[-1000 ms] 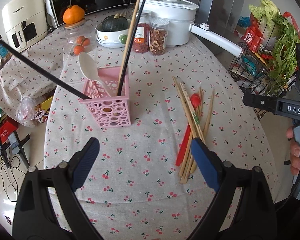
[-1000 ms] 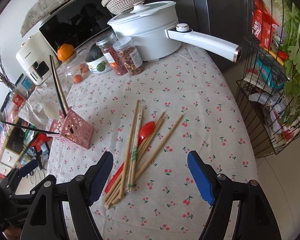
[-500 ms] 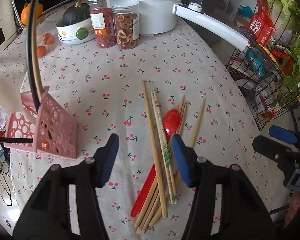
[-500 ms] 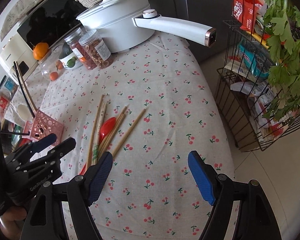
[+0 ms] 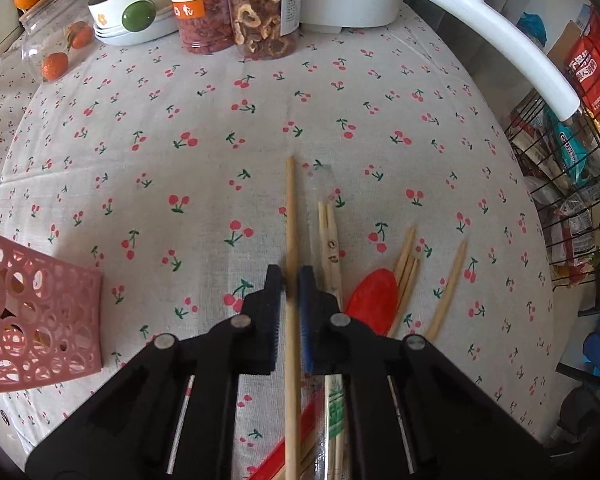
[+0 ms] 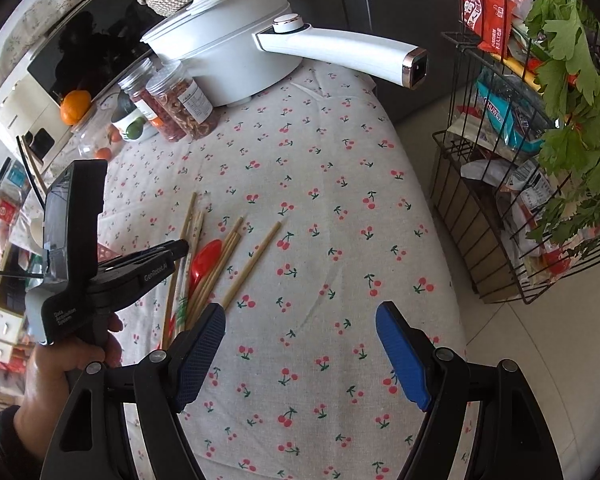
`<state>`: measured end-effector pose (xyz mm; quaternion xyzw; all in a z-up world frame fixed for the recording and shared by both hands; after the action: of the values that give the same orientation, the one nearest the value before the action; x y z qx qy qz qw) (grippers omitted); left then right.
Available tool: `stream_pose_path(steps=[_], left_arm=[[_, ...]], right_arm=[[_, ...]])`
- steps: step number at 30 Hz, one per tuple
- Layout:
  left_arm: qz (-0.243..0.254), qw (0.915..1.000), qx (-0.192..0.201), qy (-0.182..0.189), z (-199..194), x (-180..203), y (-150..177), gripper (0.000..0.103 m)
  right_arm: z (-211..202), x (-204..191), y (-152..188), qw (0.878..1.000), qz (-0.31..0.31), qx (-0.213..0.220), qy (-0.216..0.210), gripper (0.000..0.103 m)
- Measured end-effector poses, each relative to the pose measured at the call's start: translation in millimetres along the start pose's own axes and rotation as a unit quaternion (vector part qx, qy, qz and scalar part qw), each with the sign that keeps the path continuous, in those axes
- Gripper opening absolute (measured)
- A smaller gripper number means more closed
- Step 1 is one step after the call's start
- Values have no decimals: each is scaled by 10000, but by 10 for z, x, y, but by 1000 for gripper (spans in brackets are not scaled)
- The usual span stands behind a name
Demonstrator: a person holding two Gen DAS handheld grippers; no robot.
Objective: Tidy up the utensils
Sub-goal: 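Lift the wooden chopstick with the left tool while the right tool grasps the wrapped wooden chopstick pair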
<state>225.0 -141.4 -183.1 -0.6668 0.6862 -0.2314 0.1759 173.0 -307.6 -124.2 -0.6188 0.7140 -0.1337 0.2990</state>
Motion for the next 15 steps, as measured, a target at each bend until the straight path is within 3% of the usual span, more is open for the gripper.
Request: stream_pose_path(steps=[7,15], left_arm=[[37,10000,-61,65,-93,-110,9,7],[207,9989,96,407,-656,-353,216,7]], right_arm=[[62,-28,6,10000,-37,-49,42,79],[158,-210,47,9997,-162,-144,73,79]])
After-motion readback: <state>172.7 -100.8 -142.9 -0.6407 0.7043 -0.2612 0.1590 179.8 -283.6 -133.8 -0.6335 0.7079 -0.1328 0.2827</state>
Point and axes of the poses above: each gripper's, at about its wrist camera, not at the fingertips, and z roughly the way its jaws point, x to its right, y to its underside, the point moved 3 cm from there along z, roughly the way its jaws point, and after that the axes turned 14 degrees about x, right-handed, at the moved point
